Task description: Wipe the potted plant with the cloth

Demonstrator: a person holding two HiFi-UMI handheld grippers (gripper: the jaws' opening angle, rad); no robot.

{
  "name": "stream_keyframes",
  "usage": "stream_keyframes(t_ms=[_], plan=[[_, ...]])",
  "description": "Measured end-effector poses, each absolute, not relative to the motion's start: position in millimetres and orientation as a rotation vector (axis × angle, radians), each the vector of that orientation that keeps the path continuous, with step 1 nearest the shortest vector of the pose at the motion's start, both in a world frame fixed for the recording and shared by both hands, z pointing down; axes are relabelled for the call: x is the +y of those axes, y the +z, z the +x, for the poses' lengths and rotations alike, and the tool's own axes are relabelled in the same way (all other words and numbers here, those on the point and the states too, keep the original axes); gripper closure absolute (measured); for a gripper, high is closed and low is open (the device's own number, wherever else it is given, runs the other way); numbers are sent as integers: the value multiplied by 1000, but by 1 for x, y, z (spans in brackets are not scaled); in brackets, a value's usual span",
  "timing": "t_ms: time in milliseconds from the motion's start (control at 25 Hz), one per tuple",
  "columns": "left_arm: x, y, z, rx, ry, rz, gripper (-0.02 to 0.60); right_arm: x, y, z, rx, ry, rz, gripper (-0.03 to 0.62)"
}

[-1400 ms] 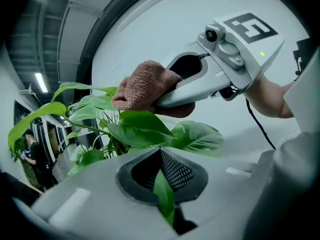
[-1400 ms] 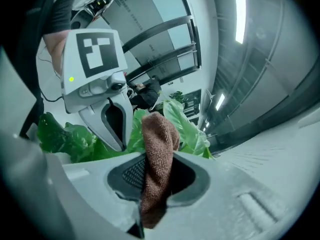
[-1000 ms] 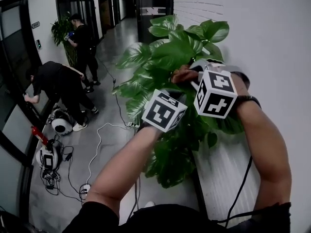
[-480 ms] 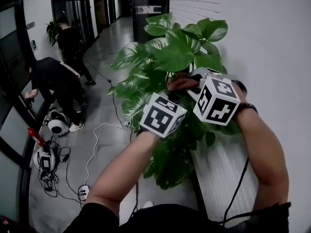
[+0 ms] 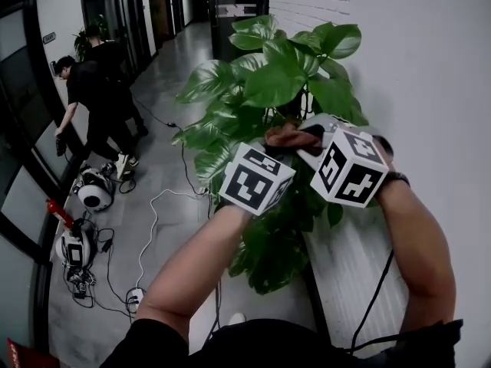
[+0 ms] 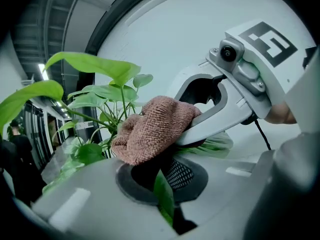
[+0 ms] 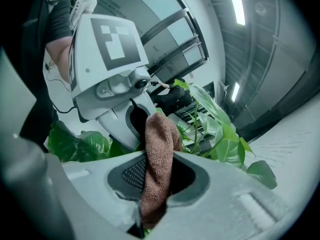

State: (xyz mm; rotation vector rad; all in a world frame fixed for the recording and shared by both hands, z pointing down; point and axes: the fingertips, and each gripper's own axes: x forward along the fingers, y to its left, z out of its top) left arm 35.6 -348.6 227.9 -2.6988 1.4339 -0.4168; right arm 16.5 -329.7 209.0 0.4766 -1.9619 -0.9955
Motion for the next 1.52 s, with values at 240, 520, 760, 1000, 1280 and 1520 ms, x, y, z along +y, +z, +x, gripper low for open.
stream_keyframes(t_ms=[240,520,760,1000,1280,1520], plan=[[-346,235,33,1443,-440,-2705,565,-318,218,18,-2005,-968,450,530],[-340,239,26,1450,-449,-2709,565,-303,225,15,-2005,-970,414,530],[-328,235,20,1432,-450,-2705,565,-284,220,13,-2026,-974,385,530],[-314,226,9,1418,-449,-2681,565,-267,210,13,-2039,-1004,376,530],[-320,196,-9,1443,-399,-2622,565,-265,140,12,-2051,-1144,518,530],[-335,180,-26,1445,-360,-2598,565,-289,83,6,-1962,-1230,682,530]])
